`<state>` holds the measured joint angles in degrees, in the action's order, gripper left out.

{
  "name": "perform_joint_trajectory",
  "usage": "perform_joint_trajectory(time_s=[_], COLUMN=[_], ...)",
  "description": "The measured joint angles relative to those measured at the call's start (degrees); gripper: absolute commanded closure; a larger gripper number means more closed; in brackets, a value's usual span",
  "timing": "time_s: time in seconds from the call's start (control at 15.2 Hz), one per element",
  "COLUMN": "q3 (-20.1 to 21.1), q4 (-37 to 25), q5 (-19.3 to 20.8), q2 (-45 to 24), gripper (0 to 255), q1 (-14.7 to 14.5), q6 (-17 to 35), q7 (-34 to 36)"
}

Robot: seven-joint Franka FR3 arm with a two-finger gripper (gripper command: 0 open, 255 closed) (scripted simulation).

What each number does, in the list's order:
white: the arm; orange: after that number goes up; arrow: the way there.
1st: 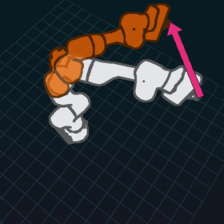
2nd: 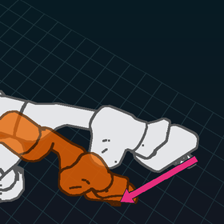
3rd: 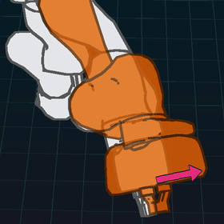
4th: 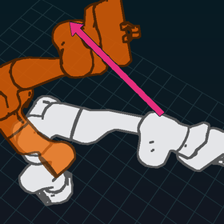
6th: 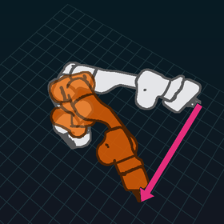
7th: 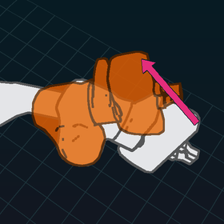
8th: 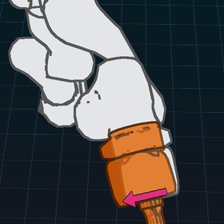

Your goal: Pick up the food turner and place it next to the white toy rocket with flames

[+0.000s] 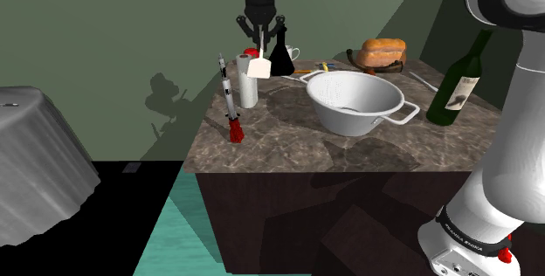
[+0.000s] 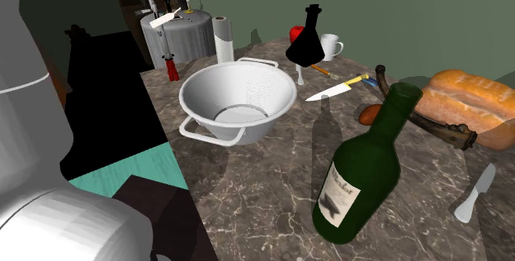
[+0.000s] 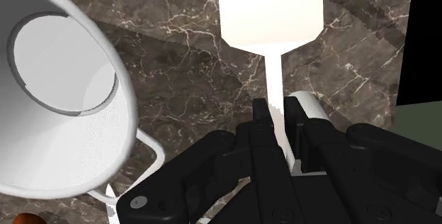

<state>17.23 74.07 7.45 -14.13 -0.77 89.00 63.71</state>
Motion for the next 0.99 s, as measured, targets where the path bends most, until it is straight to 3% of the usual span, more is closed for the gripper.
perform_joint_trajectory(time_s=[0.99], q3=[-0.3], q4=[14.9], q5=[-0.6], q2=[2.4], gripper=[255], q1=[1.0], q6=[12.6], q7=[0.4])
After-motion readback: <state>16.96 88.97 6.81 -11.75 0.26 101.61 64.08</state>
